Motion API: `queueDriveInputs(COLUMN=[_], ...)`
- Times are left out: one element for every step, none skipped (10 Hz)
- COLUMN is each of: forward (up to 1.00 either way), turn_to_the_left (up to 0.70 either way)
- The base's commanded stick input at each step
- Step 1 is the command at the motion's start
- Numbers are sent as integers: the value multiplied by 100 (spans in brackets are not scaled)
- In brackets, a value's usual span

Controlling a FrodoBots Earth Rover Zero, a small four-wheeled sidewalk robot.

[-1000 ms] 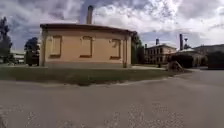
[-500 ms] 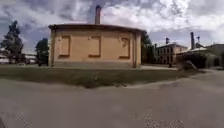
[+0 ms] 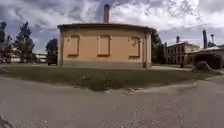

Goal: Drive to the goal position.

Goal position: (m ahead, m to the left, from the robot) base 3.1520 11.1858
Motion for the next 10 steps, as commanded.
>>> queueDriveInputs(forward=[0,0,0,0,0,0,0,0,0,0], turn_to_the_left=[45,45,45,45,45,45,45,45,45,45])
